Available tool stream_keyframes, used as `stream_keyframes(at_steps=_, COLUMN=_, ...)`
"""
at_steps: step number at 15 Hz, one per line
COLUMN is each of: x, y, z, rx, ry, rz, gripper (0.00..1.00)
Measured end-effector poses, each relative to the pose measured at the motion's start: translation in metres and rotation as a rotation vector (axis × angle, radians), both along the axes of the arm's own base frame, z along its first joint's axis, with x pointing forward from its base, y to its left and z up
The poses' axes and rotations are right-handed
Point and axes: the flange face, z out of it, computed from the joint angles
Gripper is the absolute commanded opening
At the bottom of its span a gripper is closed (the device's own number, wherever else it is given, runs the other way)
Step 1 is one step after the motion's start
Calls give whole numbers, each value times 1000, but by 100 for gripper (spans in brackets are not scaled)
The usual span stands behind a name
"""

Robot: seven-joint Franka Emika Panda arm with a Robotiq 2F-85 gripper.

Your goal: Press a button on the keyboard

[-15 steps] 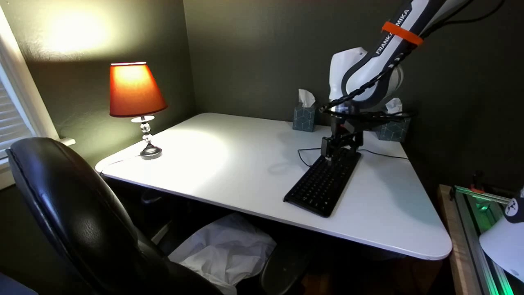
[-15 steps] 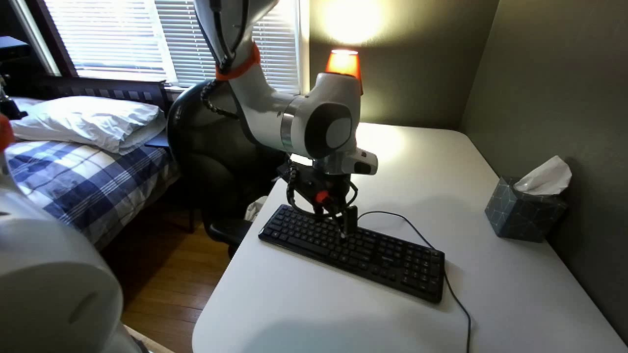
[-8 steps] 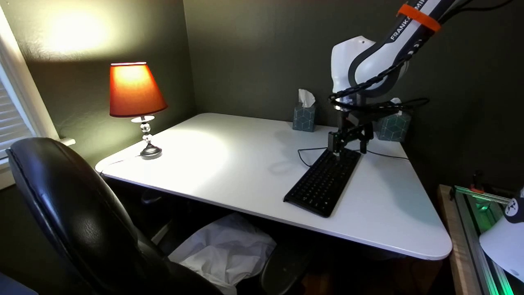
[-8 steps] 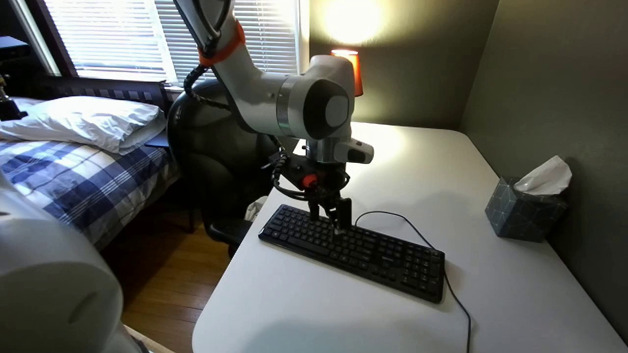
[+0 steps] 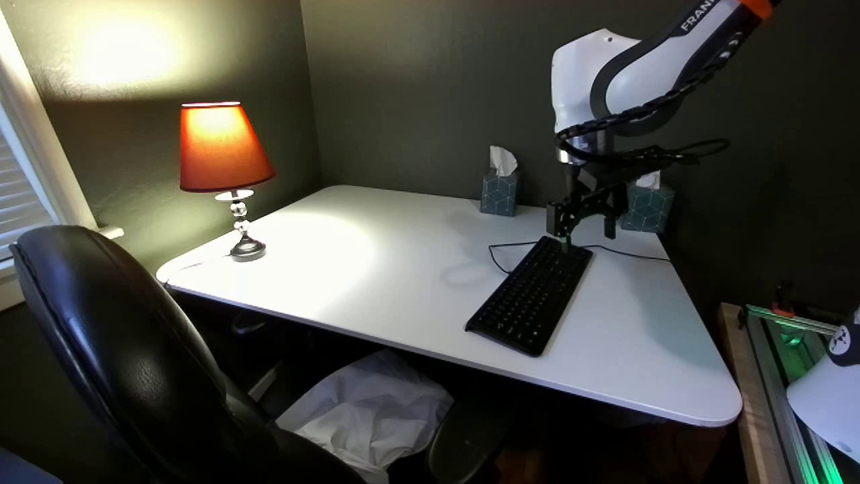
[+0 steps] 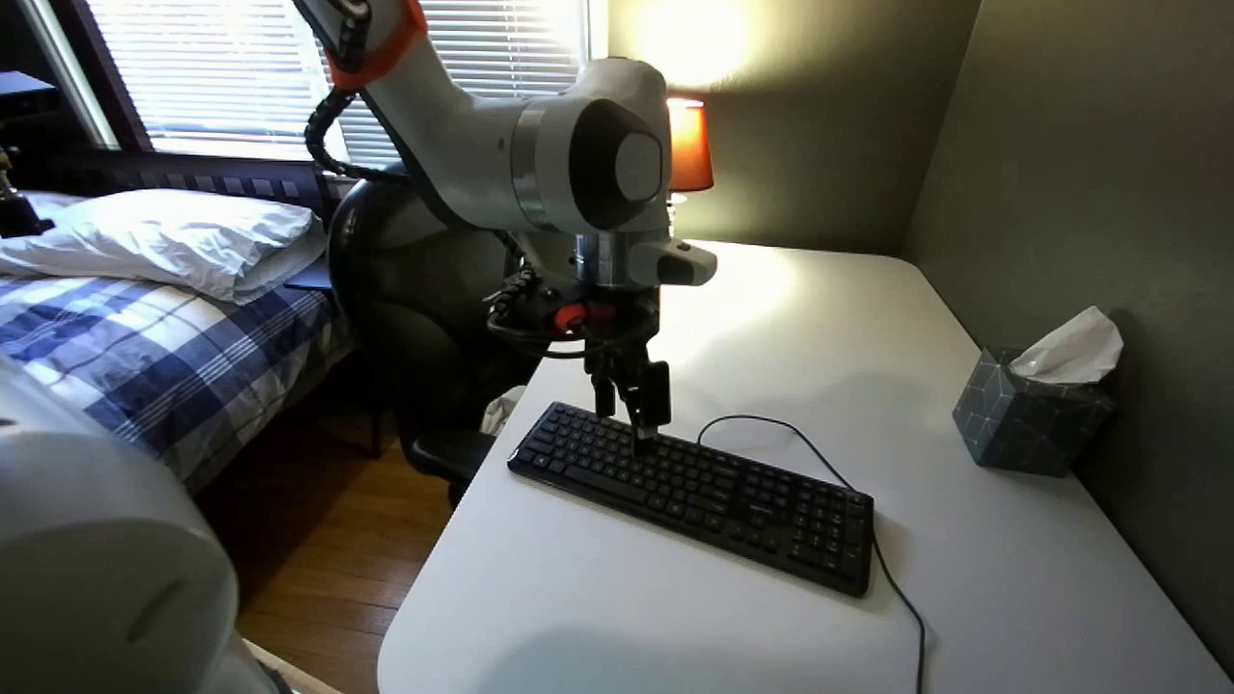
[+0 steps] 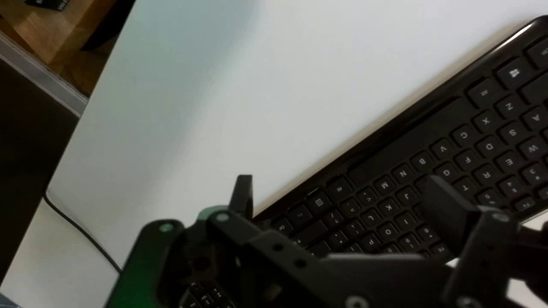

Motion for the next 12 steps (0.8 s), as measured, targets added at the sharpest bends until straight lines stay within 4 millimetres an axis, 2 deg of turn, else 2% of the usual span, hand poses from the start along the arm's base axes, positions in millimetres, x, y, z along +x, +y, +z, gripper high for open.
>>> stream_keyframes(at_steps=9, x=-21, y=11, z=32, rx=-11, ry=-79, rz=8, gripper=100)
stream_keyframes(at_steps=12, x=-26, y=11, z=37, rx=-12, ry=-92, rz=4, gripper=100)
